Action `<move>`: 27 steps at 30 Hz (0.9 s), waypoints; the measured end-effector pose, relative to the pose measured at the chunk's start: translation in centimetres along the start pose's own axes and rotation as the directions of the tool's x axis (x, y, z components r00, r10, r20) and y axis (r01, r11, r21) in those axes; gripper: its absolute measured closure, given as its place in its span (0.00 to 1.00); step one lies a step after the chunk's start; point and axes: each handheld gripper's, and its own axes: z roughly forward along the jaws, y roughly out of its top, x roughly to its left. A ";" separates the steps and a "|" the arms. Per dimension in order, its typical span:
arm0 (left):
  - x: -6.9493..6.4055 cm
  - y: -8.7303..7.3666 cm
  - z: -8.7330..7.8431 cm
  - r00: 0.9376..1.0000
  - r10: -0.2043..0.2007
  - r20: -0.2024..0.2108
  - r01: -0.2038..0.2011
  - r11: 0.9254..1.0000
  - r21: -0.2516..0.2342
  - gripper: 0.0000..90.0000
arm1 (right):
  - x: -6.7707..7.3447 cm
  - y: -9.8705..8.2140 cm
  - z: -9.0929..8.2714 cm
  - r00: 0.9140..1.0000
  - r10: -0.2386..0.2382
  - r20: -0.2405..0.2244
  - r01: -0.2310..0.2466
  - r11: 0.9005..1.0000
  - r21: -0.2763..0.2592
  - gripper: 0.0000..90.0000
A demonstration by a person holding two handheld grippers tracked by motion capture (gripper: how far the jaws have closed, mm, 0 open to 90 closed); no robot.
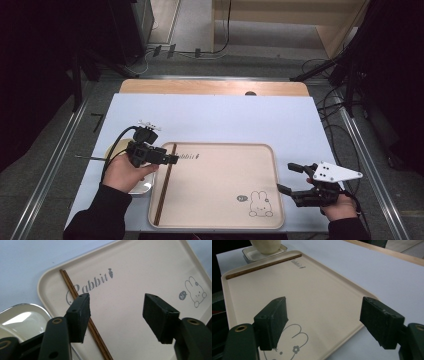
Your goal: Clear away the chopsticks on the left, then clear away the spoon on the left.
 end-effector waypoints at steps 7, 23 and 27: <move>0.3 -0.4 -1.3 1.000 0.010 0.027 -0.009 1.000 -0.015 0.41 | 0.0 0.0 0.0 1.000 0.001 -0.001 -0.001 1.000 0.001 0.25; 2.6 -1.9 -4.5 1.000 -0.003 0.006 0.003 0.999 -0.033 0.39 | 0.0 0.0 0.2 1.000 0.002 -0.006 -0.002 1.000 0.007 0.25; 3.1 -2.2 -5.1 1.000 -0.004 0.008 0.004 0.999 -0.044 0.38 | 0.0 0.0 0.1 1.000 0.004 -0.007 -0.004 1.000 0.006 0.25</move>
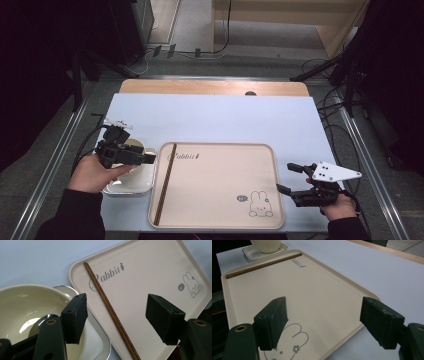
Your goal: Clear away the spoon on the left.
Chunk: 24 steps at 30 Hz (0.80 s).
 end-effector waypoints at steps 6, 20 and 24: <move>0.6 -0.4 -0.6 1.000 0.006 -0.003 -0.006 1.000 -0.015 0.38 | 0.0 0.0 0.1 1.000 0.000 0.001 0.000 1.000 0.003 0.25; 2.8 -1.5 -2.4 0.998 -0.034 -0.046 0.033 0.999 -0.035 0.38 | 0.0 0.1 0.1 1.000 -0.004 -0.001 0.004 1.000 0.006 0.25; 3.6 -2.0 -3.1 0.996 -0.046 -0.078 0.044 0.998 -0.035 0.38 | 0.0 0.1 0.2 1.000 -0.005 -0.005 0.005 1.000 0.004 0.25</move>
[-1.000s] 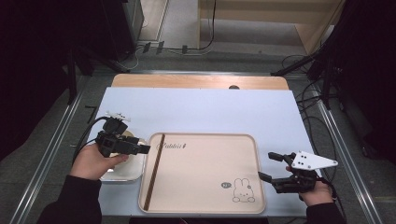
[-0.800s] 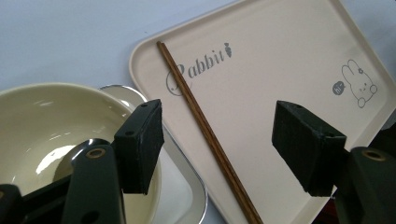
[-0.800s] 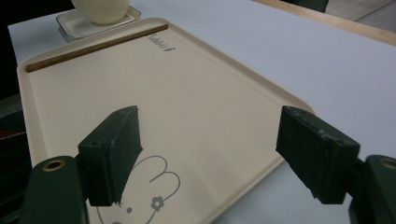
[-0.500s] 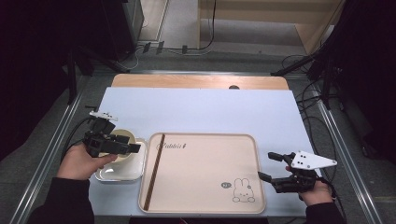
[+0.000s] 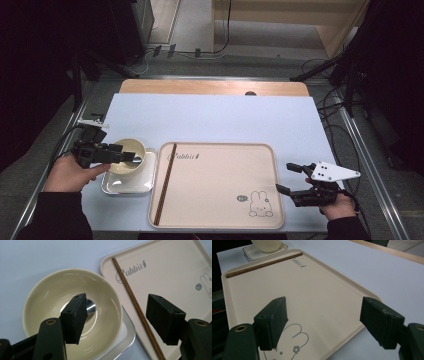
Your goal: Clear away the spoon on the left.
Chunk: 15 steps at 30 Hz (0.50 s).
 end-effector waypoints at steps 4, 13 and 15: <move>0.9 -0.3 -0.4 1.000 -0.011 -0.015 0.010 1.000 -0.003 0.38 | 0.0 0.0 0.1 1.000 -0.001 -0.001 0.001 1.000 0.000 0.25; 2.9 -0.6 -1.0 0.999 -0.032 -0.037 0.032 0.999 0.001 0.38 | 0.0 0.0 0.2 1.000 -0.006 -0.004 0.006 1.000 0.010 0.25; 3.4 -0.7 -1.0 0.998 -0.042 -0.044 0.042 0.999 0.001 0.39 | 0.0 0.0 0.2 1.000 -0.006 -0.001 0.007 1.000 0.009 0.25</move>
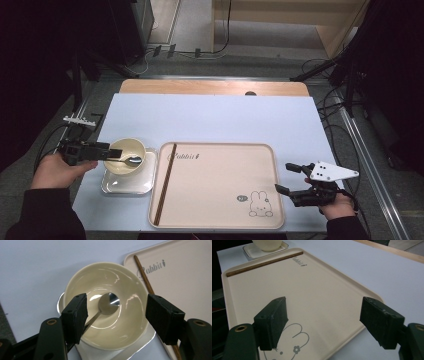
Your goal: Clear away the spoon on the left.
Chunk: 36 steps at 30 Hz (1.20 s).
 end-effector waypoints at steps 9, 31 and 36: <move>1.8 -0.5 -0.3 0.999 -0.009 -0.039 0.009 1.000 0.007 0.42 | 0.0 0.0 0.0 1.000 0.000 -0.002 0.000 1.000 -0.001 0.25; 4.4 -2.2 -1.2 0.996 -0.067 -0.062 0.068 0.998 0.018 0.55 | 0.0 0.0 0.0 1.000 -0.001 0.001 0.001 1.000 -0.002 0.25; 4.3 -2.8 -1.1 0.997 -0.029 -0.070 0.032 0.999 0.042 0.67 | 0.0 0.0 0.0 1.000 0.000 0.001 0.000 1.000 -0.002 0.25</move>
